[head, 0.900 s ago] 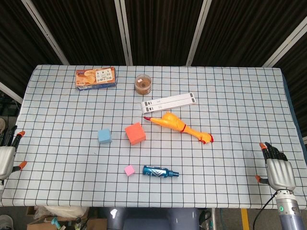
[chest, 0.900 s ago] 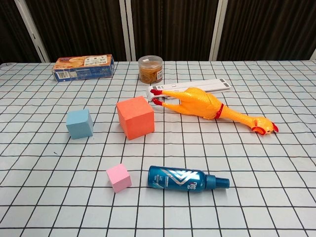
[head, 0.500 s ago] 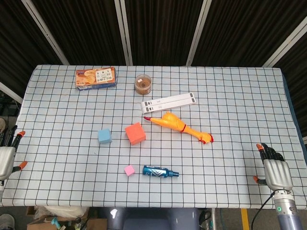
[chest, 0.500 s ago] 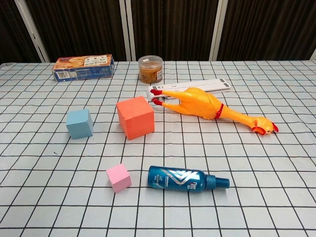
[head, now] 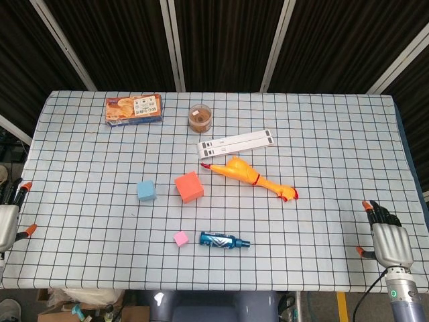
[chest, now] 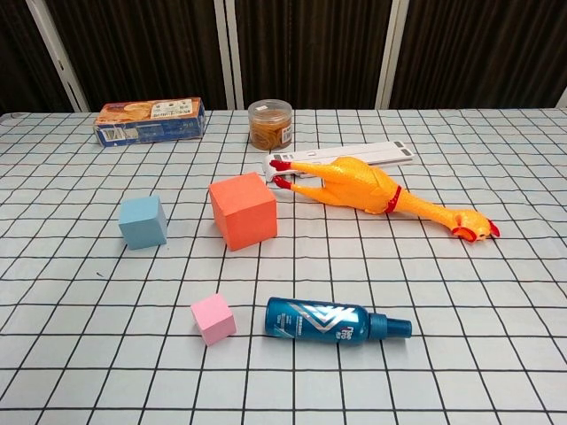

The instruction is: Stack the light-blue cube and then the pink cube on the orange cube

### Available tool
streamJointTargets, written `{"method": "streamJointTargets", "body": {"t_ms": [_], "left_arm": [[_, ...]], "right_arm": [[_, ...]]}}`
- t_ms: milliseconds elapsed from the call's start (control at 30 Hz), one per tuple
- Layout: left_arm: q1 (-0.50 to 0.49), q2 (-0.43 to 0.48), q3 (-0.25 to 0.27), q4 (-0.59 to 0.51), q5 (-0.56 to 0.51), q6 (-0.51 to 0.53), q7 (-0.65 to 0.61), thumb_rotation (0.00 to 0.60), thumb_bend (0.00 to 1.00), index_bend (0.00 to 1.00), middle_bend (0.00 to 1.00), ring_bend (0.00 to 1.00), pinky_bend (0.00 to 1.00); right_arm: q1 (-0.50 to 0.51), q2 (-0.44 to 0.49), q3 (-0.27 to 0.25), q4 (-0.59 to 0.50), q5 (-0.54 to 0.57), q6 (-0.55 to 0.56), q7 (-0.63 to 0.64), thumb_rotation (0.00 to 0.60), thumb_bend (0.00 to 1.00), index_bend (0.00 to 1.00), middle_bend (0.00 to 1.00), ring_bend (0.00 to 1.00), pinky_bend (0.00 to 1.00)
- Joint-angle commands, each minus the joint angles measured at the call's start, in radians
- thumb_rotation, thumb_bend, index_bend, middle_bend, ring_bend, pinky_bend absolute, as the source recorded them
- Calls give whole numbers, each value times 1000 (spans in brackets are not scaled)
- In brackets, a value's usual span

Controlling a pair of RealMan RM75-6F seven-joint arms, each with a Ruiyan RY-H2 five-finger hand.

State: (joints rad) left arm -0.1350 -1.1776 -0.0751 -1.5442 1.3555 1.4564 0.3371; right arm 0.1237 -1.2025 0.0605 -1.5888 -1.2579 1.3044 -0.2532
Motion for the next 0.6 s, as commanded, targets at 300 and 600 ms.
{"method": "streamJointTargets", "body": {"t_ms": [300,600], "left_arm": [[-7,-27,-8,-5,-12,-17,4,600,0,180,234,227,305],[-68,-77,-85,-35,-3,-19,-78,600,0,371,793,727,915]], "right_arm": [[-5,10,1,6,3,-5,27,600,96,72,79,113,198],[0,10,-7,-3,-10,-13,25,600,96,72,79,114,198]]}}
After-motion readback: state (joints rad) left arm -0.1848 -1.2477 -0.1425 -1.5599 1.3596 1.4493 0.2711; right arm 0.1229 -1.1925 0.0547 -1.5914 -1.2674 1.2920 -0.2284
